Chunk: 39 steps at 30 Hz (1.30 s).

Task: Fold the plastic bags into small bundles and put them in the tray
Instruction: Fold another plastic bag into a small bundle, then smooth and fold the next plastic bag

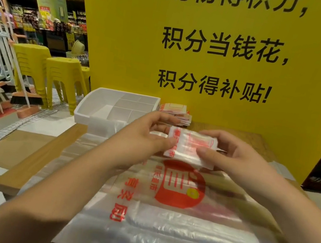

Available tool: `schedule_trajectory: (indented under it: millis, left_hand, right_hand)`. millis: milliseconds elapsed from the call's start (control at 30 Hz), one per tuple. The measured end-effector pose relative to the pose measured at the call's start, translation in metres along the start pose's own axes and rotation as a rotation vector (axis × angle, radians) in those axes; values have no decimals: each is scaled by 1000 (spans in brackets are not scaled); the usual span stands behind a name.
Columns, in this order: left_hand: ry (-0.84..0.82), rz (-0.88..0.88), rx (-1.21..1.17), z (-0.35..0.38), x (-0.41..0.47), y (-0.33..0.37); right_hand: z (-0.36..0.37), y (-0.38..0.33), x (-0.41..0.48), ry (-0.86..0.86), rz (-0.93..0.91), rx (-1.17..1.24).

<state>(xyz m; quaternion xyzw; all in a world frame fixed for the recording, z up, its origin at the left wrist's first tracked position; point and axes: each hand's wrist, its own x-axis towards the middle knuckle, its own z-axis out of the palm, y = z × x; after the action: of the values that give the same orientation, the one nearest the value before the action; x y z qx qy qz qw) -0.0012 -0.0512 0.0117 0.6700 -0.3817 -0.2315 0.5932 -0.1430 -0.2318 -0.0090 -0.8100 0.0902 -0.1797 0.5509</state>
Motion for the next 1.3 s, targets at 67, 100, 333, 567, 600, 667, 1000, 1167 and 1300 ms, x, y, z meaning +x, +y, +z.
schedule_trajectory:
  millis: [67,100,333,567,600,667,1000,1167,1300]
  left_hand:
    - [16,27,-79,3,21,6]
    - [30,24,-104,6,35,6]
    - [-31,187,811,36,138,-25]
    - [-298,285,1362,54,183,-54]
    - [-299,285,1434,55,187,-55]
    - [-284,301,1553,59,193,-56]
    - [-307,143,1603,62,208,-54]
    - [-325,181,1507,54,199,-36]
    - [-311,175,1493,42,174,-11]
  right_hand:
    - [-11,-3,15,3,42,99]
    - [-17,-3,24,29,82,152]
    - [-68,43,113,278,417,-160]
    - [-72,69,155,327,462,-559]
    - [-70,71,159,356,403,-704]
    - [-67,75,164,384,260,-938]
    - [-66,89,167,71,152,-1213]
    - [-65,75,159,40,172,-1189]
    - [-59,54,134,49,117,-1181]
